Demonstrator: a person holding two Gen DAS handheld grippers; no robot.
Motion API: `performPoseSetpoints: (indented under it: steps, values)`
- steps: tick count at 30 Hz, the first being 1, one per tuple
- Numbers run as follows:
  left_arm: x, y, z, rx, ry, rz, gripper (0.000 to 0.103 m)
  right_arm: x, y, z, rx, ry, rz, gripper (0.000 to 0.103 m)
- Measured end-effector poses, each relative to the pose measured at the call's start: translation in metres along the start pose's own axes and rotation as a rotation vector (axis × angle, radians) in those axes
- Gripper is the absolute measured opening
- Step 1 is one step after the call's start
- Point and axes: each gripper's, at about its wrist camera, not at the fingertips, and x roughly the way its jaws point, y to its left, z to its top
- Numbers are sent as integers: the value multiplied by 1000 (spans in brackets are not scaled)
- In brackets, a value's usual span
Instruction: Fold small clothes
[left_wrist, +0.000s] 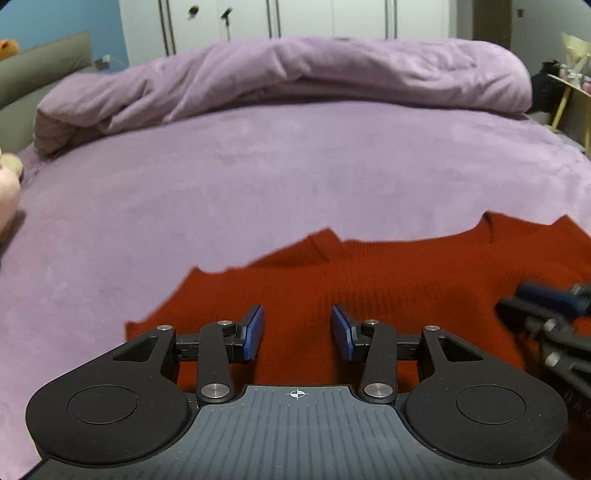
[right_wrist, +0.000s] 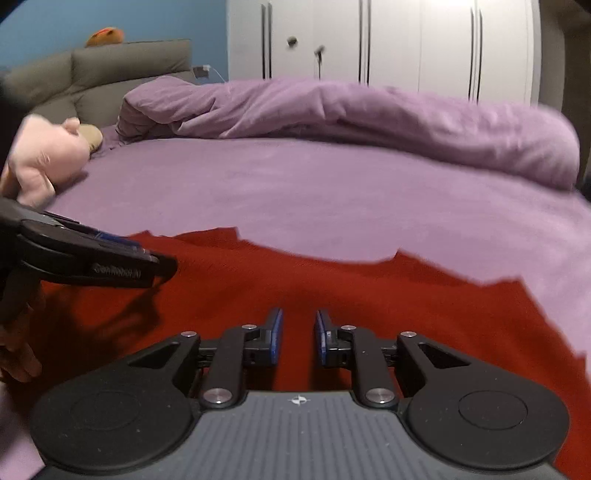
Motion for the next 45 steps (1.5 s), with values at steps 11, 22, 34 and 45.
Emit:
performPoseSetpoints:
  steps: [11, 22, 34, 45]
  values:
    - [29, 23, -2, -103, -1, -5, 63, 0, -131, -18, 207, 25, -172, 8]
    - [-12, 92, -29, -92, 25, 150, 64, -47, -98, -24, 329, 86, -200, 32]
    - [-84, 178, -105, -542, 166, -306, 61, -124, -26, -69, 651, 109, 113, 64]
    - [-38, 175, -95, -681, 201, -444, 42, -116, 27, -49, 604, 108, 188, 32]
